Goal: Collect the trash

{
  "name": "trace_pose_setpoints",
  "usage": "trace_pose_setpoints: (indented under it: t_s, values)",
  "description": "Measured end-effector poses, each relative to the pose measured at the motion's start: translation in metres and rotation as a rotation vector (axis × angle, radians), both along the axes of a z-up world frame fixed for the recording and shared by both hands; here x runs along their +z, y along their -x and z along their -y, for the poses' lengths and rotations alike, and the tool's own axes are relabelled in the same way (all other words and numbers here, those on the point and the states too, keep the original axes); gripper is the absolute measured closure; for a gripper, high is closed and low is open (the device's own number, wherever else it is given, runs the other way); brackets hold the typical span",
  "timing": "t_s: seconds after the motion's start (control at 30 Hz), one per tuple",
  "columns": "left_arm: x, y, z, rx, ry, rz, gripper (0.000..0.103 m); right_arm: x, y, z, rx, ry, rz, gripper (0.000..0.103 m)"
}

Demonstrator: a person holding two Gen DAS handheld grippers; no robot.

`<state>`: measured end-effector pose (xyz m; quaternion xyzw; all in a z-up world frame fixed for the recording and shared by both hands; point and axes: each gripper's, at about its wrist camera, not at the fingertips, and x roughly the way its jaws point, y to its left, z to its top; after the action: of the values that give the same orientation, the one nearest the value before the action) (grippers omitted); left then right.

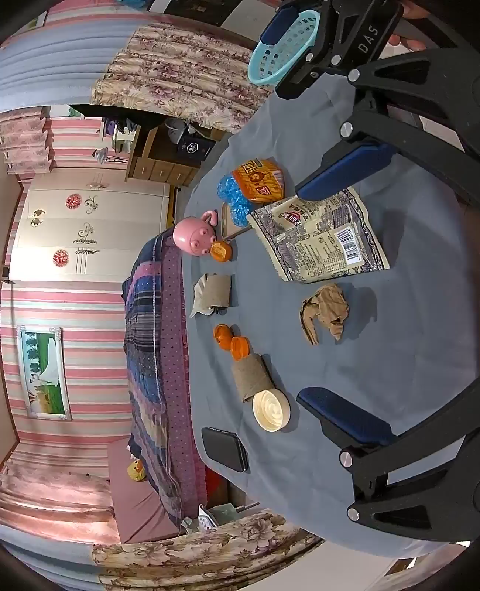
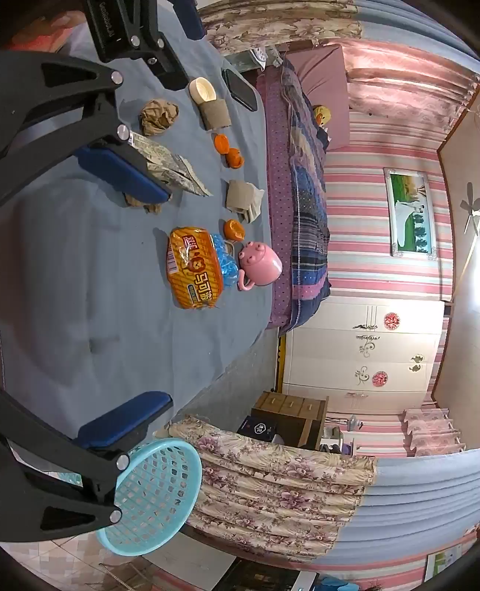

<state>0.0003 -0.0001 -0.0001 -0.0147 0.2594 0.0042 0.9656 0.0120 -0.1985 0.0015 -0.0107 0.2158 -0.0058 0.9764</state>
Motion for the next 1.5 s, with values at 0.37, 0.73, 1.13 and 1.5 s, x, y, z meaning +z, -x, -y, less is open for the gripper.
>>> trace_pose_setpoints:
  t_s: [0.37, 0.73, 1.13, 1.5]
  values:
    - [0.000, 0.000, 0.001, 0.002, -0.008, 0.005, 0.005, -0.001, 0.000, 0.000, -0.001, 0.000, 0.009, 0.004]
    - [0.000, 0.000, 0.001, 0.002, -0.009, 0.005, 0.005, 0.005, 0.004, 0.004, -0.003, 0.003, 0.012, 0.004]
    - [-0.003, 0.001, 0.000, 0.002, -0.011, 0.006, 0.005, 0.008, 0.005, 0.005, -0.003, 0.003, 0.017, 0.004]
    - [-0.003, 0.001, 0.000, 0.003, -0.014, 0.007, 0.005, 0.004, 0.005, 0.003, -0.008, 0.006, 0.023, 0.004]
